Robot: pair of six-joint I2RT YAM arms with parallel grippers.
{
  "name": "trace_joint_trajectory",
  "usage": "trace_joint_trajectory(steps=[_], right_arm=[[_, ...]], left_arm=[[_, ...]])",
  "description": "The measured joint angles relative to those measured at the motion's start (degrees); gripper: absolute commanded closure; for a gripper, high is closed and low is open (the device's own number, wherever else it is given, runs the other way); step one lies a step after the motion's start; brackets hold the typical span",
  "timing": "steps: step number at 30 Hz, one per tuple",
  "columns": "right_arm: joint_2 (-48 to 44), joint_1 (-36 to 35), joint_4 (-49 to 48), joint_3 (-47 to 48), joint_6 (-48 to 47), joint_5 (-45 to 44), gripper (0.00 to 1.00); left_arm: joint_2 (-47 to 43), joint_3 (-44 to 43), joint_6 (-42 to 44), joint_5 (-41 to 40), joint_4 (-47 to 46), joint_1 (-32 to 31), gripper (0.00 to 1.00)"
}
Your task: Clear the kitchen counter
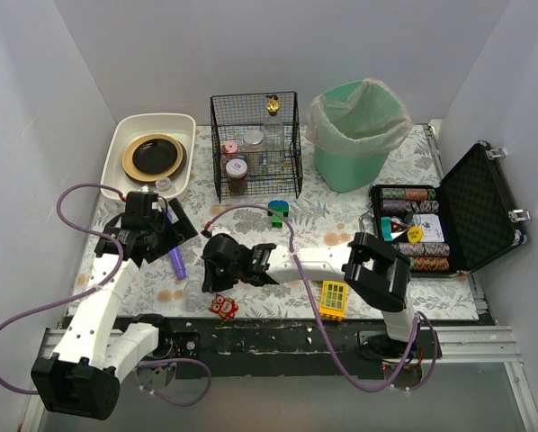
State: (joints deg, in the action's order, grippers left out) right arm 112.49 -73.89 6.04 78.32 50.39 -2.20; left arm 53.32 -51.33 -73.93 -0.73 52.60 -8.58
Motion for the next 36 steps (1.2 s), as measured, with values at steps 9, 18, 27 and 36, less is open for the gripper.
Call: trace_joint_trajectory(steps=[9,18,27,36], right_arm=[[-15.6,4.0,-6.9,-19.3,2.4,-0.2,0.99],[-37.7,16.4,-22.4,-37.1,8.7,7.2,0.99],[-42.6,22.5,-45.8,-42.2,22.5,16.3,0.99],[-37.1,23.7,-63.9,-42.8,34.0,20.6,0.99]], left_arm=[[-0.5,0.1,0.1,1.0,-0.3,0.0,0.02],[-5.6,-1.8,-4.0,16.9,-9.7,0.0,0.02],[-7.8,-2.7,-16.4,35.3,-26.3,0.0,0.02],[-7.7,-2.9,-22.6,44.7,-35.8,-1.2,0.02]])
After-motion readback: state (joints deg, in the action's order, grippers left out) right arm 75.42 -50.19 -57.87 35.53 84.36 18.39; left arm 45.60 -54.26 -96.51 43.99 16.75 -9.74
